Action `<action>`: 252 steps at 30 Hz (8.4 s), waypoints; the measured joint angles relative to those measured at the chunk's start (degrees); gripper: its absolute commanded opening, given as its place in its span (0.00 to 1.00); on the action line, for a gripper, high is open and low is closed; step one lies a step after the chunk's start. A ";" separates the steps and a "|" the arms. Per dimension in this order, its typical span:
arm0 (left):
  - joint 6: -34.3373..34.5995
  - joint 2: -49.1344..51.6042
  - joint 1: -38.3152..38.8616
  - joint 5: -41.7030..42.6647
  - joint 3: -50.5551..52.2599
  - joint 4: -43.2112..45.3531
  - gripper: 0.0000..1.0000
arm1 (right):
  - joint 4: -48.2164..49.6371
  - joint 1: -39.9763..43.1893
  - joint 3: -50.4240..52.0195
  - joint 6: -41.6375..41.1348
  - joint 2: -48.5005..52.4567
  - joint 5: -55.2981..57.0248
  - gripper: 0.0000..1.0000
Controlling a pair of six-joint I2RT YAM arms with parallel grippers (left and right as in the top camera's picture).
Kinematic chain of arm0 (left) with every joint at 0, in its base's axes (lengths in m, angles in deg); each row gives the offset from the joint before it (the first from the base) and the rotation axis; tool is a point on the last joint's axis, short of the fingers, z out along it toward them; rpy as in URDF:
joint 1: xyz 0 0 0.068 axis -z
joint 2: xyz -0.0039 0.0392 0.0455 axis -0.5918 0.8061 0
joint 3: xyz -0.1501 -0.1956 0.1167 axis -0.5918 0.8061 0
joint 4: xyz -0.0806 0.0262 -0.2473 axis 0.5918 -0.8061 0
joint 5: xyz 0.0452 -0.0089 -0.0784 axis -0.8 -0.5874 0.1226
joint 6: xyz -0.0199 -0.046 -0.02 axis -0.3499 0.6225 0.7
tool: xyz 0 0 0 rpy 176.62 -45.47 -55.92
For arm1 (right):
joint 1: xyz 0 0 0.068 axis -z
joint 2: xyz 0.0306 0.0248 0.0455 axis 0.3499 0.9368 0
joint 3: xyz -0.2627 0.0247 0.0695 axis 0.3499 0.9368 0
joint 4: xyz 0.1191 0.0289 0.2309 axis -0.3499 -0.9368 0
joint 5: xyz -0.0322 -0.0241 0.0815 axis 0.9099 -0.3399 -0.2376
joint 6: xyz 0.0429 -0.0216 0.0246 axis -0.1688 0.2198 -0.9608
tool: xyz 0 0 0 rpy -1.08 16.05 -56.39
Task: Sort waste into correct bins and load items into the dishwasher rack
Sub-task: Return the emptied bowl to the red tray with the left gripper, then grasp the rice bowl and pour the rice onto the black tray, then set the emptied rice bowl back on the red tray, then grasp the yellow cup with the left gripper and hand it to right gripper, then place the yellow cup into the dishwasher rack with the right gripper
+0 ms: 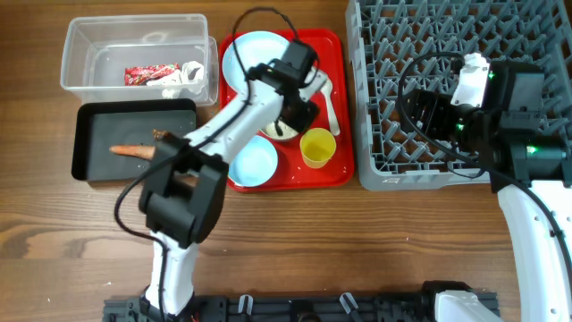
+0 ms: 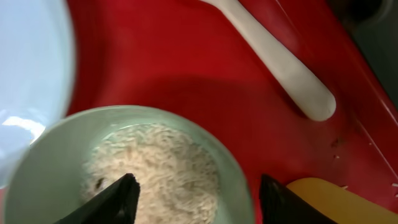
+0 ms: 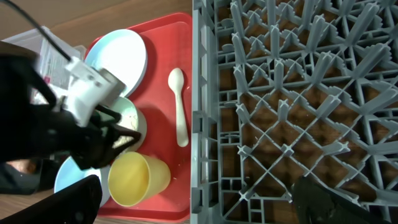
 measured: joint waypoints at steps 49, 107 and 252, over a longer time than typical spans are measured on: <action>10.64 -21.51 -53.44 49.68 12.33 -16.22 0.04 | -0.09 0.00 0.00 0.00 0.00 0.00 1.00; 9.33 -8.04 -0.13 -3.61 5.92 4.70 0.13 | -0.42 0.00 -0.02 0.00 0.00 0.00 1.00; 23.61 -26.38 -28.24 3.17 -0.83 -10.86 1.00 | -3.52 -30.05 -32.00 -18.88 57.13 11.69 0.04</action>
